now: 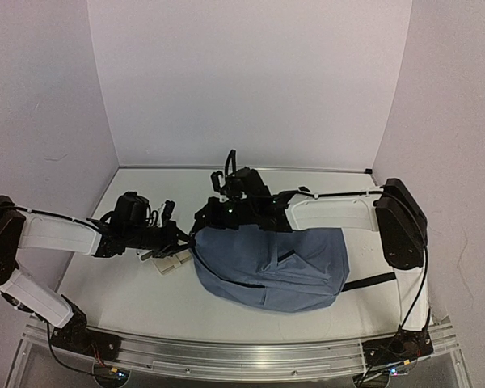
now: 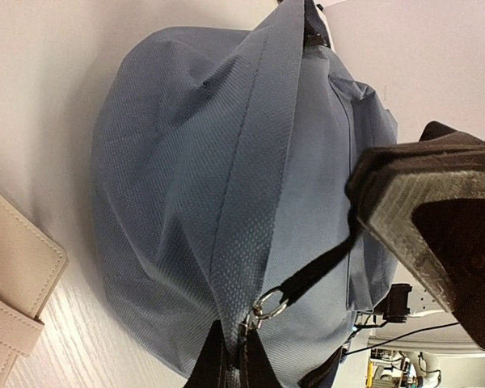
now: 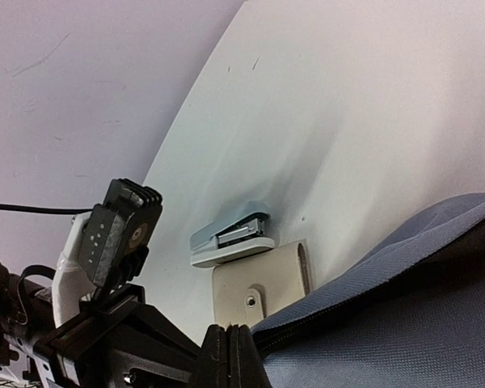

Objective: Pack the student bag
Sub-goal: Zip the student bag at the center of the board.

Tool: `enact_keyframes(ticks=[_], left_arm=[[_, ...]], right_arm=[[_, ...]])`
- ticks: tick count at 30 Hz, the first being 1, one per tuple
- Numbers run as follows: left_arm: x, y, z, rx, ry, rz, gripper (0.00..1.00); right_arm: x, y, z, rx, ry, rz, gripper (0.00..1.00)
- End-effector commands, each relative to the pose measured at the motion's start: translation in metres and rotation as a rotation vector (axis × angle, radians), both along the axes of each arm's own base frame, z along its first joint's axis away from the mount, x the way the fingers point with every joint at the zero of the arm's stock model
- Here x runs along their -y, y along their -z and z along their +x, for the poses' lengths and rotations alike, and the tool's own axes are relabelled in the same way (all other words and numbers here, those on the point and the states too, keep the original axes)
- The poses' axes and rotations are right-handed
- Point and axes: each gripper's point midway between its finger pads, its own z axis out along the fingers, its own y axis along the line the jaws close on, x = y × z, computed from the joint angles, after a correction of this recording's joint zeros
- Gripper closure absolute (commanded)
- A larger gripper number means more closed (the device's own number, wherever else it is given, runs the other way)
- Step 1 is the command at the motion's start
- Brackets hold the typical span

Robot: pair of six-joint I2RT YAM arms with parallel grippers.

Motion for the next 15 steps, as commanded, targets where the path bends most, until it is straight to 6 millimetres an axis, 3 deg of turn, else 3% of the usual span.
enact_keyframes(ticks=[1,6,15], left_arm=[[-0.001,-0.007,0.000,0.027,0.013,0.008,1.00],[-0.003,-0.003,-0.006,0.012,0.034,0.022,1.00],[-0.013,0.003,-0.006,-0.007,-0.004,0.090,0.98]], right_arm=[[0.021,-0.049,0.031,0.216,0.159,-0.001,1.00],[0.046,-0.054,0.052,0.333,0.312,-0.109,1.00],[0.089,-0.095,0.079,0.467,0.594,-0.188,1.00]])
